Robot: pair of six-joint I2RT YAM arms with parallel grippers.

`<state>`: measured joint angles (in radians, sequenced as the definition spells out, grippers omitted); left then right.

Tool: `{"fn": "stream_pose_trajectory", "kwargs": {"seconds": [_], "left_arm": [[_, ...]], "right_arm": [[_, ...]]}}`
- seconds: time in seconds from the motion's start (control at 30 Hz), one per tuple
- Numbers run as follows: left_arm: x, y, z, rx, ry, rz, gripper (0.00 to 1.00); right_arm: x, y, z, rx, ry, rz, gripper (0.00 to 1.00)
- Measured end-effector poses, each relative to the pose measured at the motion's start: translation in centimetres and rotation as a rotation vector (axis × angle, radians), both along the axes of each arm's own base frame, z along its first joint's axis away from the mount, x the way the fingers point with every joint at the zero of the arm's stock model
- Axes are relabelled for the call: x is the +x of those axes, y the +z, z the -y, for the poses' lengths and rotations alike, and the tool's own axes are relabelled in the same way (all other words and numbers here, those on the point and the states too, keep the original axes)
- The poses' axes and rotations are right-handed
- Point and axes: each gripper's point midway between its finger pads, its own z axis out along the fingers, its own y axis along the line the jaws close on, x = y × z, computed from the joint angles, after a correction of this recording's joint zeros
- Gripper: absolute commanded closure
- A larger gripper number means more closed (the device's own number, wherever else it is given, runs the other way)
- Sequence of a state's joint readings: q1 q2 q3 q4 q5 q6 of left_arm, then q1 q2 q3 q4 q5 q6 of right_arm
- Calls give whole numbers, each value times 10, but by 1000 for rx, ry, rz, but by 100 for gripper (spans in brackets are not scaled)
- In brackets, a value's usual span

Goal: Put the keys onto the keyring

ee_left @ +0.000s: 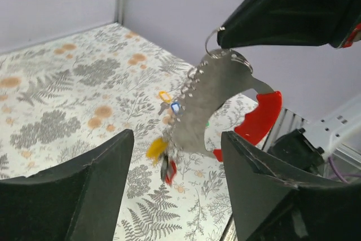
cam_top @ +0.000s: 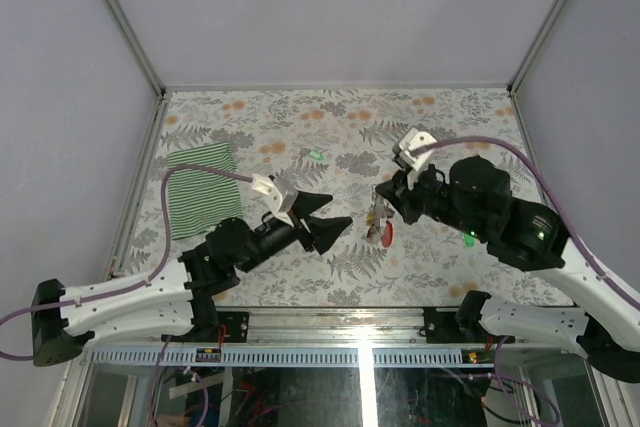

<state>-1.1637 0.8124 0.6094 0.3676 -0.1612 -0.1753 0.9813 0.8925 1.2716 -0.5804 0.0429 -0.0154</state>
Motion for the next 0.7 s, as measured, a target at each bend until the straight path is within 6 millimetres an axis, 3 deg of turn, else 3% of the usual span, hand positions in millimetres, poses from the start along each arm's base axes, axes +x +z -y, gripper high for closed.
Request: {"fn": "stream_pose_trajectory", "kwargs": {"seconds": [0.1, 0.17, 0.33, 0.5, 0.7], "left_arm": [[12, -13, 4, 27, 64, -29, 28], [15, -19, 9, 43, 89, -27, 19], [8, -19, 25, 56, 109, 40, 8], [-8, -14, 44, 57, 112, 135, 9], [-7, -38, 60, 157, 201, 225, 21]], "right_arm": [[21, -4, 3, -8, -145, -43, 100], [32, -13, 6, -19, -234, -78, 100], [48, -27, 11, -18, -392, -140, 100], [56, -32, 12, 8, -472, -169, 100], [56, -30, 10, 44, -486, -192, 100]]}}
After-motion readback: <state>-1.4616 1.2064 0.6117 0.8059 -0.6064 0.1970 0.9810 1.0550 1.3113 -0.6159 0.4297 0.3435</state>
